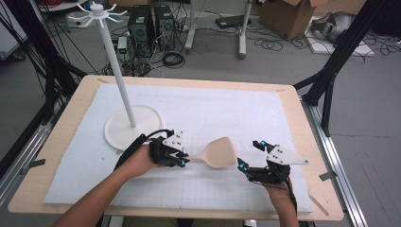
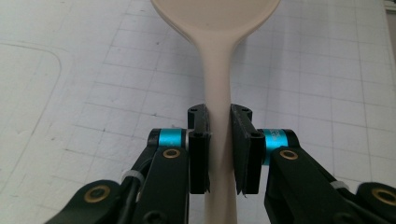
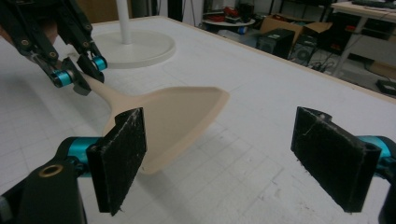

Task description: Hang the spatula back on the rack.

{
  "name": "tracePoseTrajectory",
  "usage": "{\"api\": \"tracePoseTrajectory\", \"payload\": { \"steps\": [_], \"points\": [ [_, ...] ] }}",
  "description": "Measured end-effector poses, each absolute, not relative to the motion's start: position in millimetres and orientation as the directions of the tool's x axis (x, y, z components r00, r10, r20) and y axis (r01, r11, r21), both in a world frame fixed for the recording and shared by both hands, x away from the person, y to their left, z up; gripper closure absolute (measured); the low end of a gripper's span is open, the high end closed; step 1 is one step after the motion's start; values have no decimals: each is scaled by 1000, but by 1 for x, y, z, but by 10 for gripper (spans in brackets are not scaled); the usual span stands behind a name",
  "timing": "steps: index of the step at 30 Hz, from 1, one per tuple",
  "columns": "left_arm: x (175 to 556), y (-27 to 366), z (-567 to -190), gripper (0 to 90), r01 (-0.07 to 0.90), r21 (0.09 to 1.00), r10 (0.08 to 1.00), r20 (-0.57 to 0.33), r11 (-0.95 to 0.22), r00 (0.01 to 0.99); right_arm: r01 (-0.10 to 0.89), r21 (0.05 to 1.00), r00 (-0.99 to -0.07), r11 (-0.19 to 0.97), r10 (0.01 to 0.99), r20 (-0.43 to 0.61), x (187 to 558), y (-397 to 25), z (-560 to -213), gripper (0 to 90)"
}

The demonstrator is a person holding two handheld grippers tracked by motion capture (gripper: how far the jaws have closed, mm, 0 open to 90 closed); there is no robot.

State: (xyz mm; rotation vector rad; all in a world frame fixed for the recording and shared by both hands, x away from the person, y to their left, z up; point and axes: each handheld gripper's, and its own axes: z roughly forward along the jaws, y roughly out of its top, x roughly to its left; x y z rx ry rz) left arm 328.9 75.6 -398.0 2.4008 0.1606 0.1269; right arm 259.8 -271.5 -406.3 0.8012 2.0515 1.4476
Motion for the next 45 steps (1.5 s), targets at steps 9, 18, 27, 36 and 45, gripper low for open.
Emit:
{"api": "tracePoseTrajectory", "payload": {
  "steps": [9, 18, 27, 36, 45],
  "points": [
    [329, 72, -395, 779, 25, 654, 73, 47, -756, 996, 166, 946, -726, 280, 683, -75, 260, -265, -401, 179],
    [329, 72, -397, 780, -24, 652, 16, 56, -758, 998, 156, 939, -755, 306, 651, -87, 261, -259, -397, 206],
    [329, 73, -397, 779, -68, 640, -42, 56, -765, 998, 107, 886, -879, 451, 460, -127, 277, -227, -384, 256],
    [328, 69, -396, 779, -59, 639, -41, 42, -767, 998, 49, 761, -961, 647, 239, -142, 295, -177, -383, 387],
    [328, 65, -391, 779, -67, 635, -47, 47, -770, 998, 6, 668, -983, 744, 126, -131, 305, -145, -388, 488]
  ]
}}
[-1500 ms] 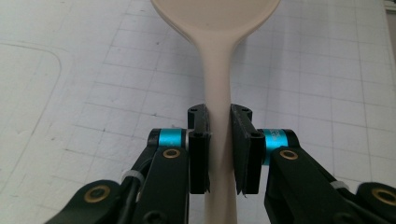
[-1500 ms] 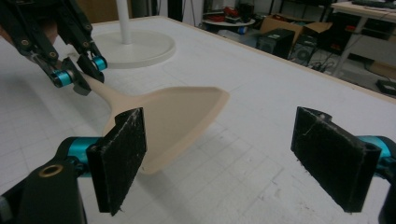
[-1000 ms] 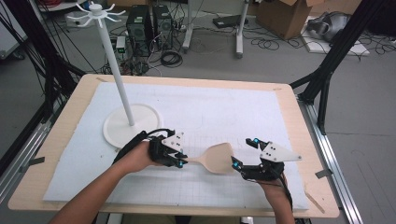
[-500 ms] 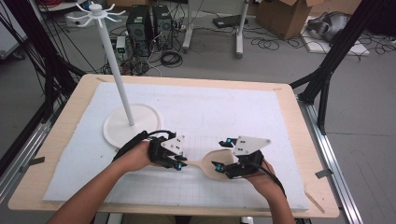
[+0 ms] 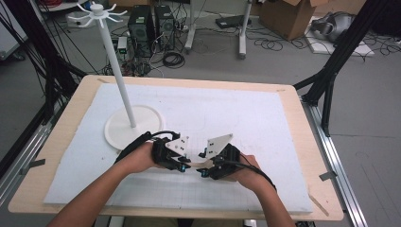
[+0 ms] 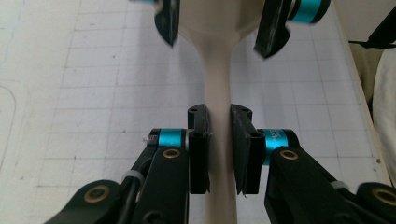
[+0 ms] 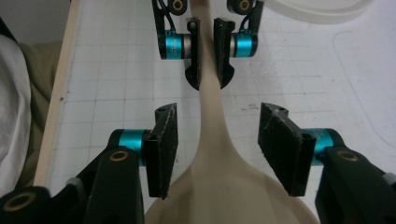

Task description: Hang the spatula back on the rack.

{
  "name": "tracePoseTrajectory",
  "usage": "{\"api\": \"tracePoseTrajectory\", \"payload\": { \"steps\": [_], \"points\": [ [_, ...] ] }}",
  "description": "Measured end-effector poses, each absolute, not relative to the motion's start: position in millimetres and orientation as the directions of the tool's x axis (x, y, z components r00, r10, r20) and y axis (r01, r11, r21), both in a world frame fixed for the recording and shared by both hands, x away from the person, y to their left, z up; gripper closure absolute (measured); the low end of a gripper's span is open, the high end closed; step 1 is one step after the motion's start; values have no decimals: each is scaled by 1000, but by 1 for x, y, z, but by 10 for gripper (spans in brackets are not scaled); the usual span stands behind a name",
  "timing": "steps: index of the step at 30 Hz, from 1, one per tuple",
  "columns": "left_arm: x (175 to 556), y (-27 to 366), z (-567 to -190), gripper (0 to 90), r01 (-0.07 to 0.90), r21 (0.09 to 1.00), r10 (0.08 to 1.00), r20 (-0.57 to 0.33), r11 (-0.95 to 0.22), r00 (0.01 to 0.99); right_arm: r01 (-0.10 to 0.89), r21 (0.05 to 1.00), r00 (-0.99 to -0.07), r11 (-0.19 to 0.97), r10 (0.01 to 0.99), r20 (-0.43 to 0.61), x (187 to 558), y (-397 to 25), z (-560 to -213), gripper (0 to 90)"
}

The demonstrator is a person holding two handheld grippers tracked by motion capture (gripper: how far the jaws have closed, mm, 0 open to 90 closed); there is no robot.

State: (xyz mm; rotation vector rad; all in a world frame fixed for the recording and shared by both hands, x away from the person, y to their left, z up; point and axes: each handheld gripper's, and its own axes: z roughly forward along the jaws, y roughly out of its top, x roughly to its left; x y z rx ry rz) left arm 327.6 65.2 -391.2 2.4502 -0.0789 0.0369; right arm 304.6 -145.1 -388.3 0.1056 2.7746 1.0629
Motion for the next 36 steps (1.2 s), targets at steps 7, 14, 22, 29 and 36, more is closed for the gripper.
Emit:
{"api": "tracePoseTrajectory", "payload": {
  "steps": [7, 14, 22, 29, 36],
  "points": [
    [327, 65, -388, 779, -72, 631, -55, 47, -772, 997, -6, 582, -989, 813, 81, -125, 308, -132, -397, 643],
    [327, 65, -386, 777, -69, 642, -50, 48, -763, 998, -24, 595, -986, 804, 78, -146, 307, -133, -394, 701],
    [328, 80, -370, 603, 0, 713, 46, 46, -701, 998, -37, 606, -981, 795, 87, -175, 304, -138, -391, 726],
    [325, 114, -349, 434, 98, 798, 232, 54, -595, 971, -23, 643, -977, 765, 118, -176, 304, -148, -392, 730],
    [308, 156, -352, 410, 200, 897, 496, 26, -395, 868, 10, 686, -966, 727, 186, -183, 304, -163, -394, 732]
  ]
}}
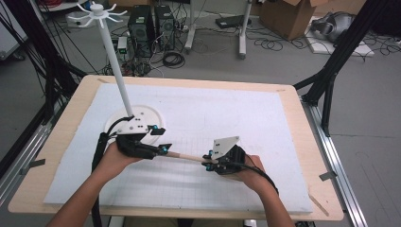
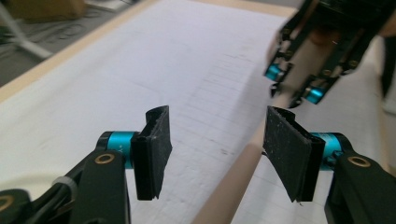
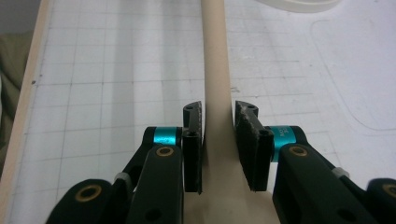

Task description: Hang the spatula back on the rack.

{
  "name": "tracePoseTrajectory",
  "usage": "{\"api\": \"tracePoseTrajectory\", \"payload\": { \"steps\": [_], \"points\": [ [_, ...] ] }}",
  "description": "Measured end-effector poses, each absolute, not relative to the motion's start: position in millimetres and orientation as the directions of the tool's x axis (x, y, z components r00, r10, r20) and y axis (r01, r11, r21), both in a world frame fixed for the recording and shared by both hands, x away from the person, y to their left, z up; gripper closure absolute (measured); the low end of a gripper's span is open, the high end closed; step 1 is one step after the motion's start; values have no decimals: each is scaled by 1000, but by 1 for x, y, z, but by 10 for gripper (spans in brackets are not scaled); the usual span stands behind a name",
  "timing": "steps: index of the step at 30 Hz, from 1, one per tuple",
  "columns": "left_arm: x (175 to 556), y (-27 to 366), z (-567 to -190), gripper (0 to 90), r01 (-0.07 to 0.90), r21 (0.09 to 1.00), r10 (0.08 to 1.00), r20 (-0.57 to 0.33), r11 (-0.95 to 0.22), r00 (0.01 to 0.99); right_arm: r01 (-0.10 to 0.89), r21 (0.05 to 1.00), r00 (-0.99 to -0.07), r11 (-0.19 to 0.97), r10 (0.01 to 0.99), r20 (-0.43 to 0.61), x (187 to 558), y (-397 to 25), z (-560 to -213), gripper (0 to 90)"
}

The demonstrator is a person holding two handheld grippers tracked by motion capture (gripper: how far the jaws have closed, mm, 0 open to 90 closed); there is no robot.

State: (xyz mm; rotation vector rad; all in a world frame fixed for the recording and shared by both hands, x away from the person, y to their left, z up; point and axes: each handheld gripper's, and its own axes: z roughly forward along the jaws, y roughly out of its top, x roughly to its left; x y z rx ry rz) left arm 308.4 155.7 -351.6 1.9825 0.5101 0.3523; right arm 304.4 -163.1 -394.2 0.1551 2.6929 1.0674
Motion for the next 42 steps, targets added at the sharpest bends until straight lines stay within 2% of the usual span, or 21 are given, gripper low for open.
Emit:
{"api": "tracePoseTrajectory", "payload": {
  "steps": [6, 10, 18, 29, 30, 31, 34, 35, 36, 42],
  "points": [
    [305, 176, -367, 380, 276, 910, 659, -4, -309, 752, 28, 721, -958, 692, 225, -178, 303, -173, -397, 734],
    [307, 188, -376, 369, 325, 909, 708, -49, -260, 705, 30, 741, -953, 671, 242, -180, 302, -177, -398, 735],
    [309, 193, -385, 312, 385, 914, 714, -184, -129, 676, 34, 766, -943, 642, 274, -189, 302, -181, -399, 737],
    [314, 169, -390, 319, 441, 895, 632, -300, -74, 715, 23, 801, -927, 598, 314, -207, 298, -180, -399, 739],
    [315, 168, -390, 382, 445, 893, 617, -316, -63, 721, 16, 810, -920, 587, 325, -218, 297, -179, -397, 739],
    [316, 166, -390, 401, 449, 892, 604, -331, -50, 725, 16, 812, -920, 583, 326, -216, 297, -178, -396, 739],
    [318, 162, -389, 414, 466, 884, 580, -363, -33, 729, 17, 813, -916, 582, 335, -221, 296, -177, -396, 740],
    [319, 162, -389, 488, 478, 878, 557, -387, -20, 734, 17, 802, -914, 597, 334, -230, 297, -175, -397, 740],
    [320, 162, -388, 513, 483, 876, 536, -405, -5, 740, 23, 796, -914, 605, 335, -228, 296, -174, -398, 741],
    [320, 158, -378, 598, 459, 888, 498, -406, 18, 766, 20, 784, -909, 620, 338, -244, 295, -168, -399, 743]
  ]
}}
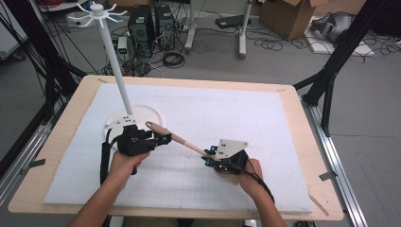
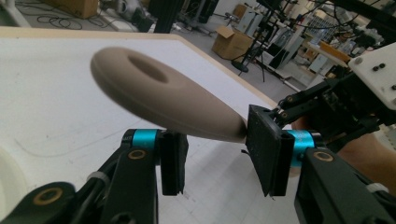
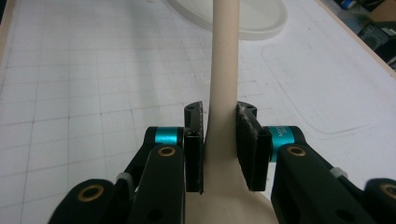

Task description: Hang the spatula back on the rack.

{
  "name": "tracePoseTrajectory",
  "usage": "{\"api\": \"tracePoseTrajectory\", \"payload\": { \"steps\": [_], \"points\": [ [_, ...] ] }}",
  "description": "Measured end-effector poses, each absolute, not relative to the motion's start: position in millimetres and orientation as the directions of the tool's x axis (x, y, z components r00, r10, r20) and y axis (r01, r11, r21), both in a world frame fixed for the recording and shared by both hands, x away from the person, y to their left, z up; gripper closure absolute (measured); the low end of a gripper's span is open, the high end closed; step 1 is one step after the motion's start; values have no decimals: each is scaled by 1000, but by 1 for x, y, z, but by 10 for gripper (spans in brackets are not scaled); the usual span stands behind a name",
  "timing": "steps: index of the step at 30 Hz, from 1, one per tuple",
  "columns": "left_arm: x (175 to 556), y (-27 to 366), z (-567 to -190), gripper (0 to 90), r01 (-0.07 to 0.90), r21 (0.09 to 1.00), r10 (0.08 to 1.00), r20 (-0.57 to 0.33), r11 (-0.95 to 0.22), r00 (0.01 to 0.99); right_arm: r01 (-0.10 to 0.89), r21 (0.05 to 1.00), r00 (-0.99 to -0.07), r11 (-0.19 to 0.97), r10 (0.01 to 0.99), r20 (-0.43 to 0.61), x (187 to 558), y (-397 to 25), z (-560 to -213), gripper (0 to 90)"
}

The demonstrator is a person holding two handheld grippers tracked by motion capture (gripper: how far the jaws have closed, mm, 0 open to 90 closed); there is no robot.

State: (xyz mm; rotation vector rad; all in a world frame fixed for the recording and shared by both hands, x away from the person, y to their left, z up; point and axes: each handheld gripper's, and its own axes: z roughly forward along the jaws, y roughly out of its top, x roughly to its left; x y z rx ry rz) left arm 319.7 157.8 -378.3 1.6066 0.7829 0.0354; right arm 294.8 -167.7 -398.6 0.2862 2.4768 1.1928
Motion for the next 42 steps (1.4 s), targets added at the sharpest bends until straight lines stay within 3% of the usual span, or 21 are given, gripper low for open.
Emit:
{"api": "tracePoseTrajectory", "payload": {
  "steps": [15, 25, 42],
  "points": [
    [316, 150, -358, 684, 397, 913, 439, -395, 91, 807, 9, 791, -879, 612, 382, -286, 293, -164, -389, 746],
    [321, 134, -340, 649, 295, 950, 526, -305, 105, 794, 50, 807, -821, 589, 484, -302, 296, -156, -381, 749],
    [325, 129, -330, 648, 229, 958, 588, -287, 174, 756, 72, 842, -775, 534, 562, -290, 293, -136, -374, 748]
  ]
}}
